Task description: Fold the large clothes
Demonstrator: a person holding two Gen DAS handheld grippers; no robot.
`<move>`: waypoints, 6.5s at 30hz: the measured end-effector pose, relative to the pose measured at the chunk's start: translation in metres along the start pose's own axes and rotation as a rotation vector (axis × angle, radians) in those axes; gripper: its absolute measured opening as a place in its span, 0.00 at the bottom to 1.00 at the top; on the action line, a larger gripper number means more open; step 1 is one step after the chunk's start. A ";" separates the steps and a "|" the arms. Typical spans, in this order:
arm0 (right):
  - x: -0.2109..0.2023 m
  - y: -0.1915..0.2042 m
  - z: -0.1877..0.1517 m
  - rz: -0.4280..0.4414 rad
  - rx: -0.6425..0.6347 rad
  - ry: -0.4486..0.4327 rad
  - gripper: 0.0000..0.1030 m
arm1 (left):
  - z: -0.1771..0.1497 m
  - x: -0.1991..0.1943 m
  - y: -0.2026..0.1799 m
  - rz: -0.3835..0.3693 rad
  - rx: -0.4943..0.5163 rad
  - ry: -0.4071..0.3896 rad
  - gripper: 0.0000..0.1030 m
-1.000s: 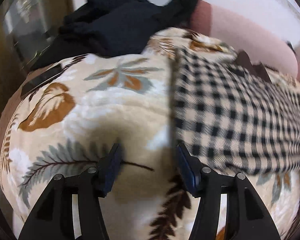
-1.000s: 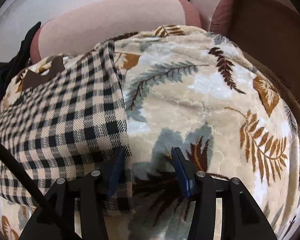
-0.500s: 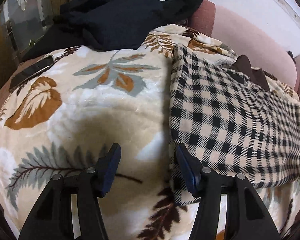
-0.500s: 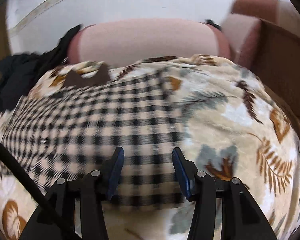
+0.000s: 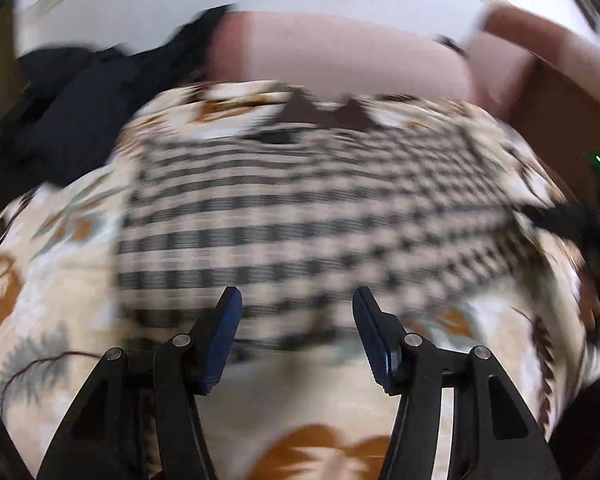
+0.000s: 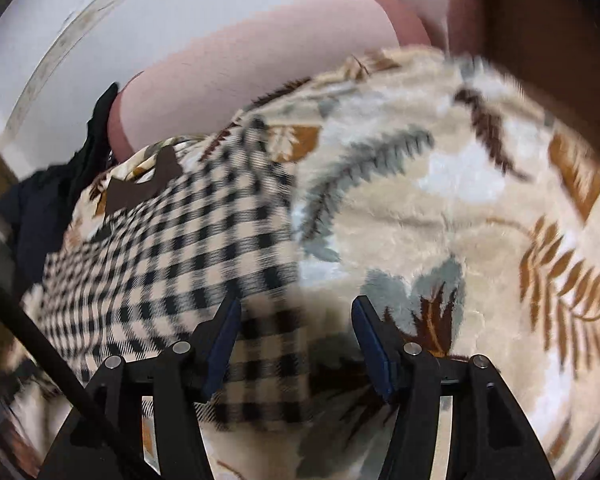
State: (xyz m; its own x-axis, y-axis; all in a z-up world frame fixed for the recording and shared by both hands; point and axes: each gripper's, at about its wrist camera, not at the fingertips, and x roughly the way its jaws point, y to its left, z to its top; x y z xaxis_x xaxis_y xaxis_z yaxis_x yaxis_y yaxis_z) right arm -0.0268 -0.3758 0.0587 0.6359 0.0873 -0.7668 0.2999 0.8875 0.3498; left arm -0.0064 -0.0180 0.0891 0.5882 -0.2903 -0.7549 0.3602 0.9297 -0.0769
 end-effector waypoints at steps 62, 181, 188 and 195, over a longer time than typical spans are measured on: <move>0.085 0.293 0.039 0.270 -0.303 0.190 0.12 | 0.012 -0.022 0.080 -0.257 -0.358 -0.074 0.05; 0.050 0.346 -0.024 0.103 -0.563 0.099 0.26 | -0.029 -0.029 0.182 -0.057 -0.460 -0.004 0.13; 0.054 0.272 -0.082 0.063 -0.495 0.106 0.26 | -0.026 -0.017 0.181 0.000 -0.436 0.021 0.13; 0.038 0.256 -0.090 0.093 -0.453 0.081 0.30 | -0.025 -0.021 0.178 0.011 -0.437 0.008 0.14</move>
State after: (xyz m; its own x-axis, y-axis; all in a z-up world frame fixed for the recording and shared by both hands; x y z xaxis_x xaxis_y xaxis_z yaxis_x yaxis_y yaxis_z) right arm 0.0101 -0.1050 0.0709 0.5822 0.1951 -0.7893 -0.1078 0.9807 0.1629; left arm 0.0275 0.1588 0.0752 0.5843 -0.2794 -0.7619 0.0129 0.9419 -0.3355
